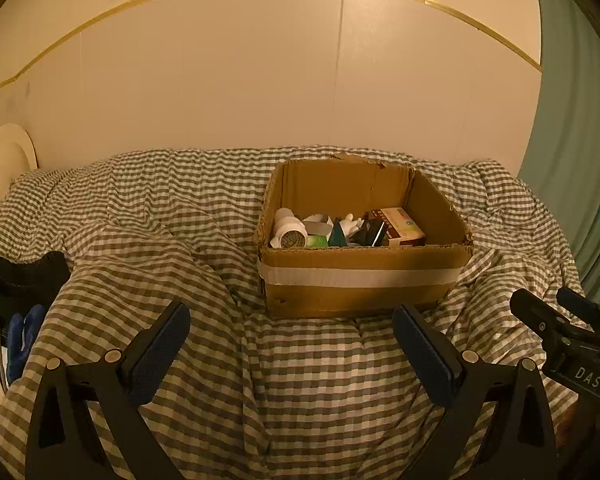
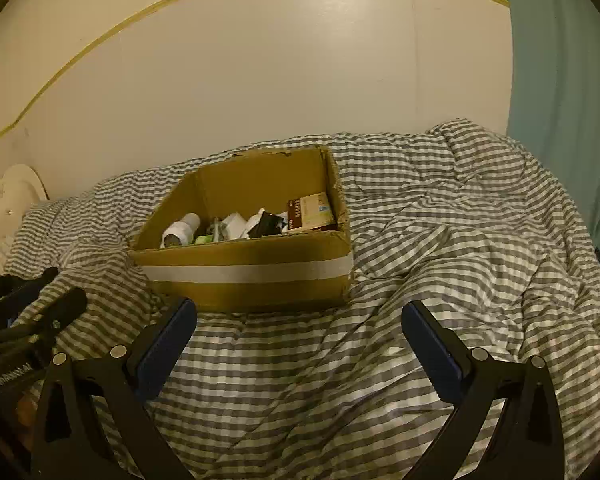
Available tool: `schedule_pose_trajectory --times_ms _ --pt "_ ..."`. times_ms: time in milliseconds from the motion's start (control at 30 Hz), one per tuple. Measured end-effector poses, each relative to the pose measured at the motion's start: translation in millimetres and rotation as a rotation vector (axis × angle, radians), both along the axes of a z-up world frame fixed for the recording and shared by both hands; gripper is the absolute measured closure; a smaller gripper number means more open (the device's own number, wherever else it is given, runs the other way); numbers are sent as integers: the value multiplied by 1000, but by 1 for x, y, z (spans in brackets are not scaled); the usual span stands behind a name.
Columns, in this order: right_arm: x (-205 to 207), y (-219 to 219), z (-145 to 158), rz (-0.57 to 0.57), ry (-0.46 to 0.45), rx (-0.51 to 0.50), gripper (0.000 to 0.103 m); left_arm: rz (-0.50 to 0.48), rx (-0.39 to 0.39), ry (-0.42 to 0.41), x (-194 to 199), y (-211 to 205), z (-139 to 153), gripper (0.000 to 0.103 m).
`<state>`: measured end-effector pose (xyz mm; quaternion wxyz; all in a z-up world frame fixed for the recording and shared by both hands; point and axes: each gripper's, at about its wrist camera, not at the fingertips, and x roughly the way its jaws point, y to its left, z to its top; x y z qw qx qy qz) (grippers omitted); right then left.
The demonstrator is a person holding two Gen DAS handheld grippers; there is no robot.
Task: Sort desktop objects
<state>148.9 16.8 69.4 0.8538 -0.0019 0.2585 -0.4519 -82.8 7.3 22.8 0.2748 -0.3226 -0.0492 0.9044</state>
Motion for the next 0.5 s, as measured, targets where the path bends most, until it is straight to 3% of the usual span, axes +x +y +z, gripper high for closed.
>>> schedule_pose_trajectory --times_ms 167,500 --pt "0 -3 -3 -16 16 0 0 19 -18 28 3 1 2 0" --pt "2 -4 -7 -13 40 3 0 33 -46 -9 -2 2 -3 0"
